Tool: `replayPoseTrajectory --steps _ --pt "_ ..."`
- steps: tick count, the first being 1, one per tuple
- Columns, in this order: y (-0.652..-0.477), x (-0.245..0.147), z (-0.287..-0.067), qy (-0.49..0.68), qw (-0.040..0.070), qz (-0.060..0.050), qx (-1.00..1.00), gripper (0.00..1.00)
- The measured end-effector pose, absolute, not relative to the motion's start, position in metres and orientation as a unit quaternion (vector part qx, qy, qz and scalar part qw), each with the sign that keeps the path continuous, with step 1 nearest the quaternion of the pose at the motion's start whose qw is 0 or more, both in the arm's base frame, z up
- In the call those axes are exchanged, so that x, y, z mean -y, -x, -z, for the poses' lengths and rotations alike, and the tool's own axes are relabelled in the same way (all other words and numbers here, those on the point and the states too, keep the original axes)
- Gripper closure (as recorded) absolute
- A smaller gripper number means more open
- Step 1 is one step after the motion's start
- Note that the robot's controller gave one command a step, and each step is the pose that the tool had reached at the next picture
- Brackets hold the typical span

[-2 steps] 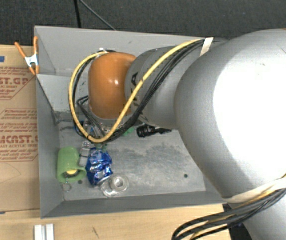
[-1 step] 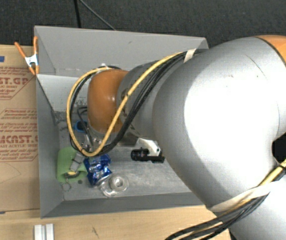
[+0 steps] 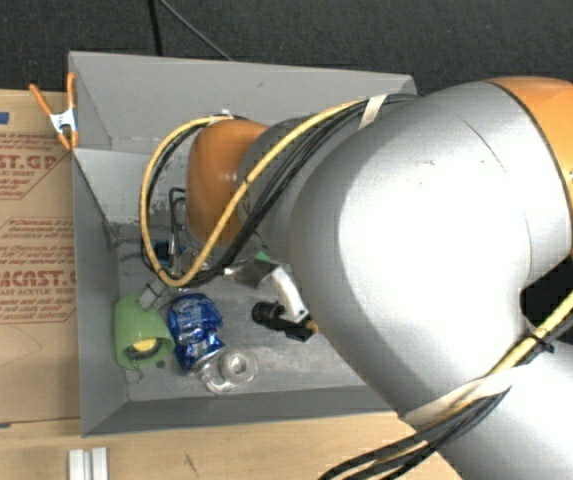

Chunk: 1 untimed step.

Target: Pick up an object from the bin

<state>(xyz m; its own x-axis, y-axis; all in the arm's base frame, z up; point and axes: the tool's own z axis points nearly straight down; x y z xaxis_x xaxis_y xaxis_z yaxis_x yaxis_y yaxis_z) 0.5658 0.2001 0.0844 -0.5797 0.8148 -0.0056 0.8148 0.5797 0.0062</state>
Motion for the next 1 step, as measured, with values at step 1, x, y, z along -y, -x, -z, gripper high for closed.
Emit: replayPoseTrajectory --steps 1 --pt "-0.5044 -0.1839 -0.0757 -0.469 0.013 -0.005 -0.883 0.00"
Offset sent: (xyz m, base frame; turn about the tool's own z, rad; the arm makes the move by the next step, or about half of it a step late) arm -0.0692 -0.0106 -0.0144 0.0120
